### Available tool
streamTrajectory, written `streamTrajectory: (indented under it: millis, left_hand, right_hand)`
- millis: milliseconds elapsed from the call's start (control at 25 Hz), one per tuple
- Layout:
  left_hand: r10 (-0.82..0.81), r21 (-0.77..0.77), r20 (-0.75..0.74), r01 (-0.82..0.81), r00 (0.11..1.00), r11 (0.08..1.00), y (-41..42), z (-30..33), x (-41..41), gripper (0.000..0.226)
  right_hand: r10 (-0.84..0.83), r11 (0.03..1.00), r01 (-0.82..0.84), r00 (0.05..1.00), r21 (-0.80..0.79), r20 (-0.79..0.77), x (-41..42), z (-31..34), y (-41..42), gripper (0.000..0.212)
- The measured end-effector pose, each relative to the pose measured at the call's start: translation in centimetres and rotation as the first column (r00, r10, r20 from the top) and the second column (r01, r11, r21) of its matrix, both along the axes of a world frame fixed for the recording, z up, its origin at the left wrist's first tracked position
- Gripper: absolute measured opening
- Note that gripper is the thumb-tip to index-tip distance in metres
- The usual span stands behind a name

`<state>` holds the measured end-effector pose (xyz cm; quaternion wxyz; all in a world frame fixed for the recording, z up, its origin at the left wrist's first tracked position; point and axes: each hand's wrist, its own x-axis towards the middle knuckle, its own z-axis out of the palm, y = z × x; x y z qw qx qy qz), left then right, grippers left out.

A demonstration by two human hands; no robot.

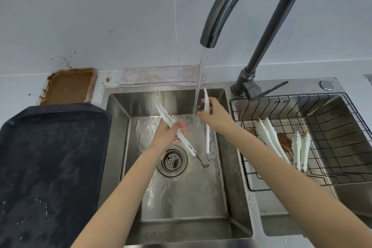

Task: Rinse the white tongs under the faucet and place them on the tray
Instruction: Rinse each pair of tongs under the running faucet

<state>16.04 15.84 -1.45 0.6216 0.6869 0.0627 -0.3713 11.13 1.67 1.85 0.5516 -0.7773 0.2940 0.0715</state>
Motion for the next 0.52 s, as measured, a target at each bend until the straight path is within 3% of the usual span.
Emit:
streamTrajectory:
  millis: [240, 440, 520]
  left_hand:
    - [-0.002, 0.132, -0.113, 0.017, 0.994, 0.991, 0.6, -3.2, -1.0, 0.018]
    - [0.007, 0.208, -0.167, 0.028, 0.986, 0.978, 0.6, -5.9, -0.4, 0.038]
    - [-0.036, 0.31, -0.156, 0.084, 0.987, 0.947, 0.2, -6.9, -0.3, 0.032]
  right_hand:
    - [0.138, 0.988, -0.151, 0.935, -0.017, -0.326, -2.5, -5.4, 1.1, 0.035]
    - [0.029, 1.0, -0.027, 0.923, 0.01, -0.383, -2.2, -9.9, 1.3, 0.03]
    - [0.018, 1.0, -0.012, 0.918, 0.018, -0.396, -2.2, -11.8, 1.4, 0.029]
